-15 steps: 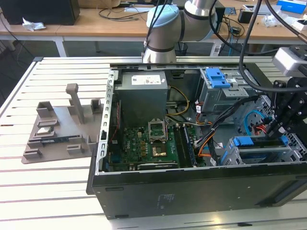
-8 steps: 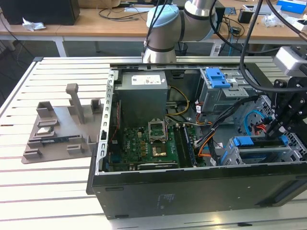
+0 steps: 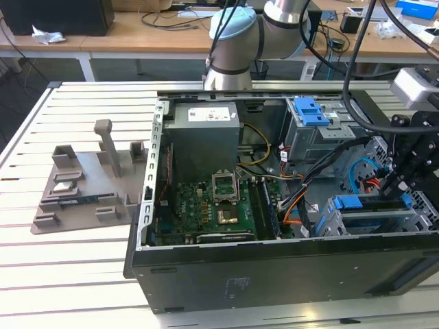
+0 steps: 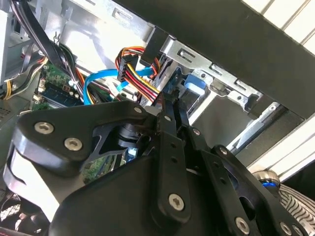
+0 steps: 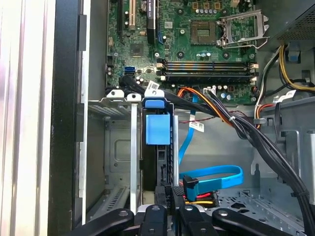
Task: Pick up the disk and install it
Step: 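Insert the first disk wire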
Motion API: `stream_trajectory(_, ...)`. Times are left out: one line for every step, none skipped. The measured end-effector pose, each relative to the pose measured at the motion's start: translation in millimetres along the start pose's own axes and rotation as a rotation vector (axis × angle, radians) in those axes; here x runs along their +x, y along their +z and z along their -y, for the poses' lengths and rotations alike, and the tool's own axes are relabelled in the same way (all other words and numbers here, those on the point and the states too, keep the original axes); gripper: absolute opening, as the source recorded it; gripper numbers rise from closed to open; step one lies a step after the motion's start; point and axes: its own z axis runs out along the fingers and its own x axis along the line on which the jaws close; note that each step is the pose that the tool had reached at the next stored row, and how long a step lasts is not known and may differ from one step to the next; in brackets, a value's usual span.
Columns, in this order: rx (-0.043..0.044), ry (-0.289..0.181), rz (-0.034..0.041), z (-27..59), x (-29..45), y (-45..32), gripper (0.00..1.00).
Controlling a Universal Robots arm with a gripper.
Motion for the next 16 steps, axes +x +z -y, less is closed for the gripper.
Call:
stream_trajectory(-0.0003,0.000,-0.0003,-0.1,0.1,-1.2,0.16)
stream_trajectory(-0.0002,0.000,-0.0019,-0.1,0.1,-2.2,0.16)
stream_trajectory(-0.0002,0.000,-0.0009,-0.1,0.1,-2.0,0.16)
stream_trajectory(-0.0003,0.000,-0.0006,-0.1,0.3,-2.0,0.16)
stream_trajectory(-0.0006,0.000,-0.0005,0.0,0.6,-1.5,0.16)
stream_trajectory(-0.0013,0.000,-0.0007,0.0,1.0,-0.7,0.16)
stream_trajectory(-0.0020,0.000,-0.0003,0.1,1.2,0.5,0.16)
stream_trajectory(-0.0026,0.000,-0.0006,0.2,1.5,1.6,0.16)
stream_trajectory(-0.0031,0.000,-0.0005,0.3,1.8,2.8,0.16)
stream_trajectory(-0.0038,0.000,-0.0010,0.5,1.9,4.3,0.16)
stream_trajectory(-0.0040,0.000,-0.0013,0.6,2.1,5.2,0.16)
stream_trajectory(-0.0041,0.000,-0.0006,0.6,2.1,5.5,0.16)
stream_trajectory(-0.0040,0.000,-0.0005,0.6,2.1,5.6,0.16)
stream_trajectory(-0.0045,0.000,0.0017,0.5,2.1,6.5,0.17)
stream_trajectory(-0.0043,0.000,0.0010,0.6,2.2,6.6,0.17)
stream_trajectory(-0.0041,0.000,-0.0003,0.5,2.2,5.8,0.24)
